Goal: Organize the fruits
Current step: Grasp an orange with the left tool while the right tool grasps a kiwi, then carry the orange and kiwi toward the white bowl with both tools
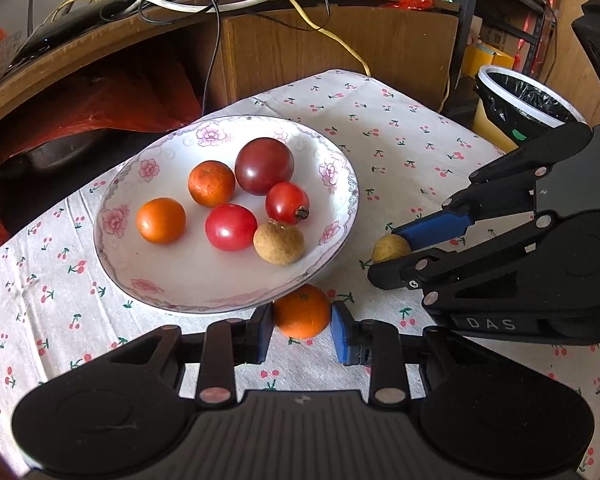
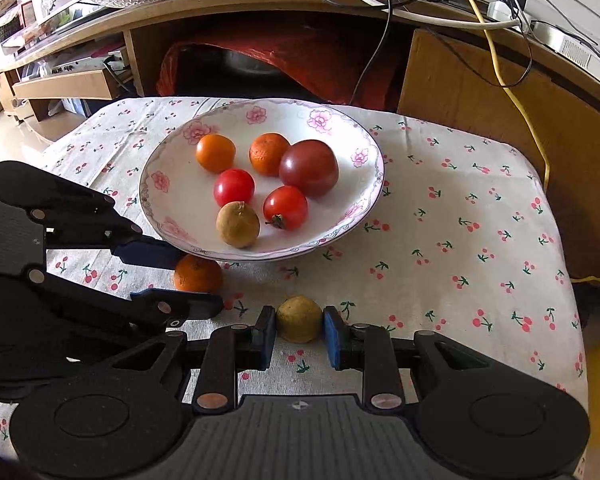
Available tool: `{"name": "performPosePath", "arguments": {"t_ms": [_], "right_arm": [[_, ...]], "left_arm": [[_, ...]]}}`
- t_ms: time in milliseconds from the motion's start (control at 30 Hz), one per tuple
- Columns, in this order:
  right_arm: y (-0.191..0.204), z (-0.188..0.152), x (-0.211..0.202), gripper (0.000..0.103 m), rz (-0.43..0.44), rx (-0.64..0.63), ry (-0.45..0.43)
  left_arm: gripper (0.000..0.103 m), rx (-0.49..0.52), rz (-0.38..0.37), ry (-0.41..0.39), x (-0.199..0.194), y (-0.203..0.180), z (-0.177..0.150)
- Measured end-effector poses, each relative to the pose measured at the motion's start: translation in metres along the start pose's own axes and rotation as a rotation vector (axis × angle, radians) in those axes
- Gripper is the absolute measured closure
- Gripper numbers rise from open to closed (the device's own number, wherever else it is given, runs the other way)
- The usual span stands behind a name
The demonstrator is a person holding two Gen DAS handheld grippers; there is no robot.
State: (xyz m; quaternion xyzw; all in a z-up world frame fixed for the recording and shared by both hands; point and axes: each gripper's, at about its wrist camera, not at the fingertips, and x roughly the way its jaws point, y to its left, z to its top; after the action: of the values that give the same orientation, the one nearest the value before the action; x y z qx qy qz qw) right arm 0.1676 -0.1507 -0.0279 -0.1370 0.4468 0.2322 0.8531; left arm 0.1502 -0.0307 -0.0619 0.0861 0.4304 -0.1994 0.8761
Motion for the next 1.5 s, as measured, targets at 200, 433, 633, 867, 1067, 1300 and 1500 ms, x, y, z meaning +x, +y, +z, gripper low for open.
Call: {"name": "performPosePath", "arguments": {"t_ms": [200, 433, 633, 867, 1067, 1300, 1500], "right_arm": [[0.003, -0.001, -0.002, 0.082, -0.012, -0.008, 0.011], [0.012, -0.009, -0.012, 0.082, -0.024, -0.027, 0.029], [0.024, -0.017, -0.026, 0.082, -0.043, -0.047, 0.045], [0.036, -0.025, -0.038, 0.082, -0.065, -0.052, 0.055], [0.046, -0.030, -0.047, 0.082, -0.071, -0.050, 0.053], [0.052, -0.039, -0.056, 0.082, -0.084, -0.037, 0.060], [0.052, -0.040, -0.065, 0.082, -0.091, -0.013, 0.045]], "left_arm": [[0.065, 0.029, -0.009, 0.021, -0.008, -0.006, -0.006], [0.065, 0.031, -0.007, 0.033, -0.022, -0.005, -0.012], [0.065, 0.039, -0.010, 0.031, -0.033, -0.005, -0.018], [0.065, 0.041, -0.012, 0.021, -0.048, -0.006, -0.025], [0.064, 0.046, -0.012, 0.020, -0.057, -0.009, -0.030], [0.064, 0.054, -0.006, 0.017, -0.067, -0.013, -0.035], [0.065, 0.047, -0.002, -0.001, -0.076, -0.013, -0.035]]}}
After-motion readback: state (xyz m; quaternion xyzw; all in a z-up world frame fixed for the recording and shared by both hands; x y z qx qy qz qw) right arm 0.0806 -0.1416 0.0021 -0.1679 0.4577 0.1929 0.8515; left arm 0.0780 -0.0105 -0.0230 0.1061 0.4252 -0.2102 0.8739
